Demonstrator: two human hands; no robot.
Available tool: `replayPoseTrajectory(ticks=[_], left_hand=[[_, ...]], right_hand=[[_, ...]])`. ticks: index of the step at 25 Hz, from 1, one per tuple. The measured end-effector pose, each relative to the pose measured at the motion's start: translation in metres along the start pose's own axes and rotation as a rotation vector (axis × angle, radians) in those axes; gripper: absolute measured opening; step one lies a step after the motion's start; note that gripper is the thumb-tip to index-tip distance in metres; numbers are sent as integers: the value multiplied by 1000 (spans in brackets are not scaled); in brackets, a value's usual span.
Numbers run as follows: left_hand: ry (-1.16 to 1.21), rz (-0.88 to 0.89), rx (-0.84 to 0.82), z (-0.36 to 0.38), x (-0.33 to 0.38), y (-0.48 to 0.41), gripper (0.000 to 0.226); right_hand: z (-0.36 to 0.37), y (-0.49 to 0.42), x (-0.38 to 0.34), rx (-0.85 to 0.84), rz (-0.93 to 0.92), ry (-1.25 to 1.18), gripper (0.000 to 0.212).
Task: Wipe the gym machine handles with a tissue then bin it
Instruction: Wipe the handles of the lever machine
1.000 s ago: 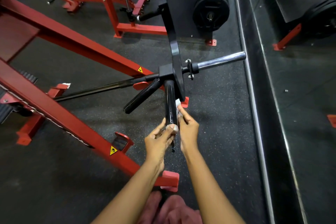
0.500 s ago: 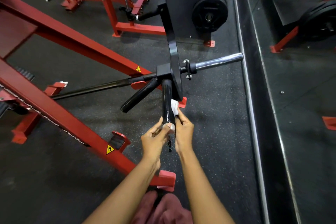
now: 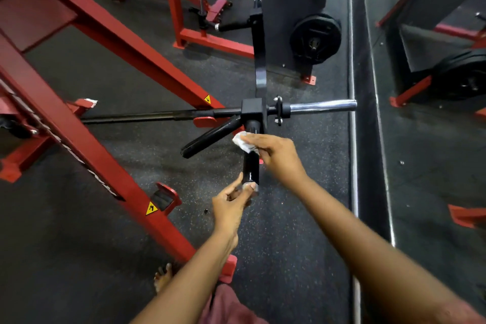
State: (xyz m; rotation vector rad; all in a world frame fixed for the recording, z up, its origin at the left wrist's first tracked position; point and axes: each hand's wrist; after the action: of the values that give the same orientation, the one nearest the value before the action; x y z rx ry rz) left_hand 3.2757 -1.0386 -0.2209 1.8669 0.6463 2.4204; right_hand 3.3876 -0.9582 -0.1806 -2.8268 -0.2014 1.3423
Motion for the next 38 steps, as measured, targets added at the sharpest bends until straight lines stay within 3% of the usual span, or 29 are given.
replayPoseTrajectory(ticks=[4,8,12,17,23,30,34,38], left_hand=[[7,6,30,2,0,0,42],[-8,18,36,1,-2,1,46],[-1,33,20,-1,-2,0,45],[0,28,31,-2,-5,-2,46],[17,24,33,-1,-5,1,46],[26,17,23,-1,-3,2,46],[26,14,21,-1,-5,1,46],[41,13,28,-1,-6,1,46]], right_hand=[[9,-34,1,-427,-448,604,35],[1,-47,4,-749,-781,794,33],[-9,-83,-4,-820,-992,930,35],[-13,-119,-8,-788,-1086,1037,35],[-30,-137,8,-585,-1098,1112,33],[-12,-67,22,-380,-547,977,40],[-5,-33,15,-334,-428,916,42],[-3,-6,17,-288,-449,863,48]])
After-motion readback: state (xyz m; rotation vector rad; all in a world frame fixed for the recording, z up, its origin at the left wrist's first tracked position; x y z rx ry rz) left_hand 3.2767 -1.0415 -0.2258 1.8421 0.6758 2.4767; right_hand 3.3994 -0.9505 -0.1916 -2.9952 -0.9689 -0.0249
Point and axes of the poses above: each hand's wrist, its own y-axis away from the middle knuckle, its own z-axis out of the palm, x = y × z, and after that the axes turned 13 degrees about z, right-handed
